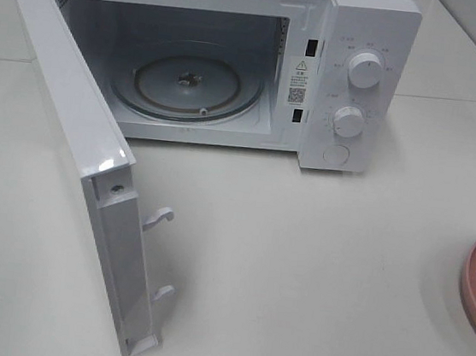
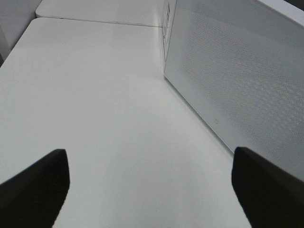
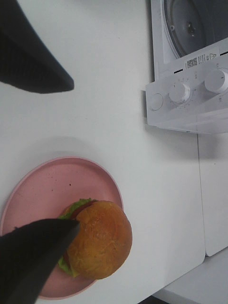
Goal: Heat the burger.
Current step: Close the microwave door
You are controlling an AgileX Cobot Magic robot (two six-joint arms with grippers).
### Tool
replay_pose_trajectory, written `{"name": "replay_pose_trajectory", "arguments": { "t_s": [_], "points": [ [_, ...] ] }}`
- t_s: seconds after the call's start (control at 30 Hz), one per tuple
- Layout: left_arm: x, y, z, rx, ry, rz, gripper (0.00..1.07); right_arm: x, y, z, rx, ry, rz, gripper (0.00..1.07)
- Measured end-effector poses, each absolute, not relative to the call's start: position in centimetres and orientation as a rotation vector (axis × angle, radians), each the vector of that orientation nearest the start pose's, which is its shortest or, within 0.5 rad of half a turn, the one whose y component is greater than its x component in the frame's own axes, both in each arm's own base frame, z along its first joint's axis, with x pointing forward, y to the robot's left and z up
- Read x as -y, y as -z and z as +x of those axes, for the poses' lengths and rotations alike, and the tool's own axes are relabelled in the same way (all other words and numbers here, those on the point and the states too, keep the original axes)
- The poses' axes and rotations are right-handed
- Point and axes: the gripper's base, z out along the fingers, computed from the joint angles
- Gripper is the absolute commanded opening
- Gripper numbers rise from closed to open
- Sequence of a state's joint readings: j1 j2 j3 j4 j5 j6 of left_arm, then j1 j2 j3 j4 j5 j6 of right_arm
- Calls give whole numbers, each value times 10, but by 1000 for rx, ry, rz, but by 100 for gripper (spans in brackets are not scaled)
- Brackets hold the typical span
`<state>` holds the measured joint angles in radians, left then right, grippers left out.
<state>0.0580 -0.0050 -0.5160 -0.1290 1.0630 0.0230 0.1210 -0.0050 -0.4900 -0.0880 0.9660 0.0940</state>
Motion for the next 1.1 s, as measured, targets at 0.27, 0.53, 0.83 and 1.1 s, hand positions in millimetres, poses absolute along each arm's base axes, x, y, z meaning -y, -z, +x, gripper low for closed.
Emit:
{"name": "replay_pose_trajectory", "arguments": {
  "t_s": [0.27,0.53,0.83,1.1],
  "points": [
    [11,-282,-7,-2020,102,-28,85,7,-283,0,-1952,-38,-28,70],
    [11,-282,-7,-2020,102,-28,85,7,-283,0,-1952,-38,-28,70],
    [11,-282,-7,-2020,102,-28,85,7,-283,0,-1952,-38,-28,70],
    [11,-282,-7,-2020,102,-28,85,7,-283,0,-1952,-38,-28,70]
  ]
}}
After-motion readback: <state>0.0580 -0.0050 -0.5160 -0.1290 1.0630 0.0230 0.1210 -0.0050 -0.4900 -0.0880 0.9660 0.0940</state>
